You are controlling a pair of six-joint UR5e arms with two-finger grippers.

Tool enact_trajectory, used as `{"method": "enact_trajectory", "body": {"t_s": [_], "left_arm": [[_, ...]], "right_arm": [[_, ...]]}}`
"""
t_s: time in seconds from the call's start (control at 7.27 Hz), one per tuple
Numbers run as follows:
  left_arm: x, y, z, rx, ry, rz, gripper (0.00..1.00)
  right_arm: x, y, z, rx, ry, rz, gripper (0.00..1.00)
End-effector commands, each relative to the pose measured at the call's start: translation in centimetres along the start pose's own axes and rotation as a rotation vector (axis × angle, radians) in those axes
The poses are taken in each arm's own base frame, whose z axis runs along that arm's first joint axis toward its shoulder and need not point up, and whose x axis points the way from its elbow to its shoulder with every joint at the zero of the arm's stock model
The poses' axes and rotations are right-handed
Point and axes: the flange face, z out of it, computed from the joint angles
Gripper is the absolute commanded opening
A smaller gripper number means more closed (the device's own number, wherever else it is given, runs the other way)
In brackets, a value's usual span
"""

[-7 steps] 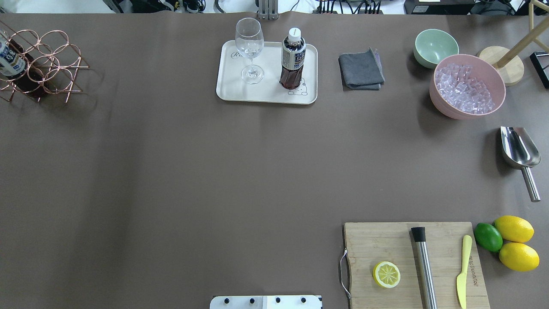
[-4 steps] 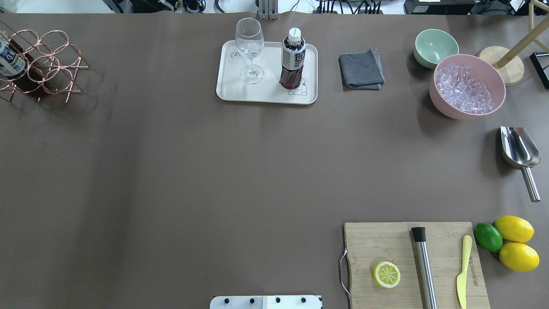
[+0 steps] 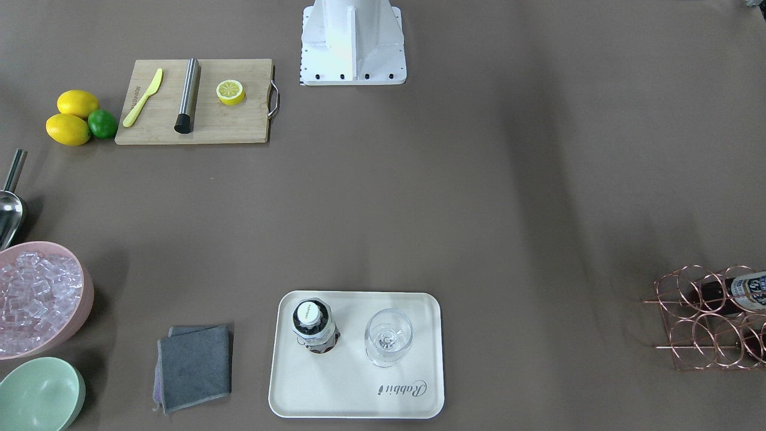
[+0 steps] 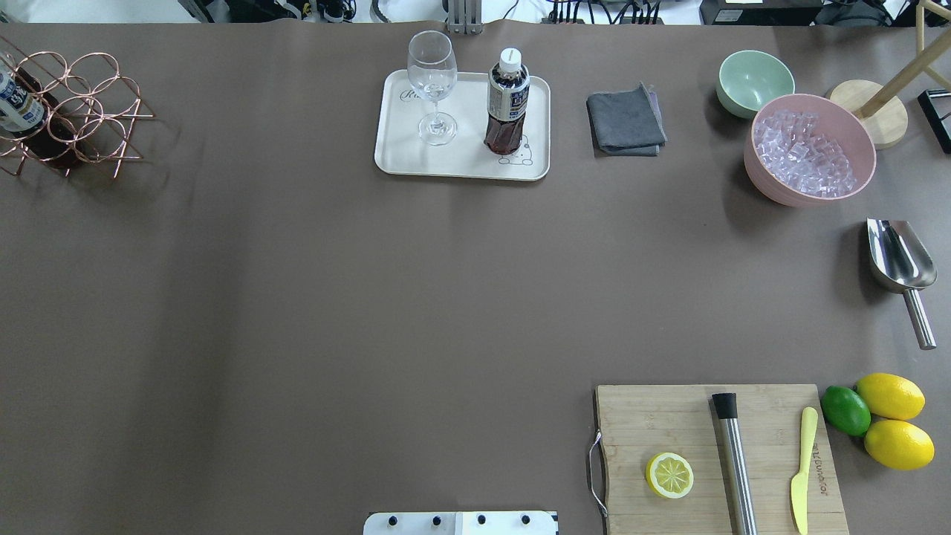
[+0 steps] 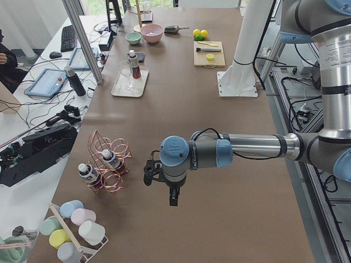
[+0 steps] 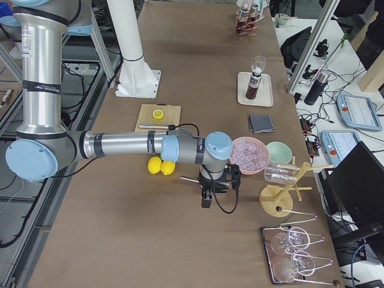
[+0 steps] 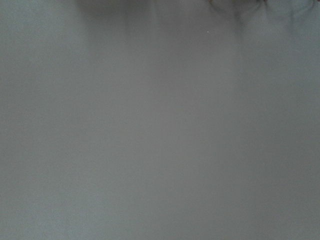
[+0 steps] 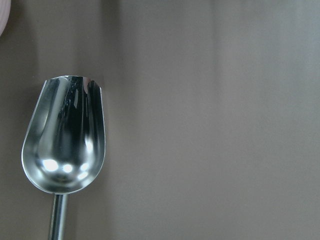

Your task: Take tea from basket to plate

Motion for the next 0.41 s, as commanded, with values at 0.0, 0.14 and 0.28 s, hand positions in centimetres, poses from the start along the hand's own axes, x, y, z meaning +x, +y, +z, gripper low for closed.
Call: {"method": "enact_trajectory", "body": {"t_s": [0.0,0.14,0.28], "left_arm": [[-0.04,-0.03,0.03,0.0,-0.001,0.001,0.97],[-0.09,0.06,0.09,-0.002,-0.001,-0.001,0.97],[-0.26,0.44,0.32,-0.007,0.0,-0.007,0.97]], "right_arm": [[0.0,0.0,0.0,0.0,0.0,0.0,1.0],[0.0,0.0,0.0,0.0,0.0,0.0,1.0],[-0.05,0.0,-0.06,0.001,0.0,-0.001,1.0]]}}
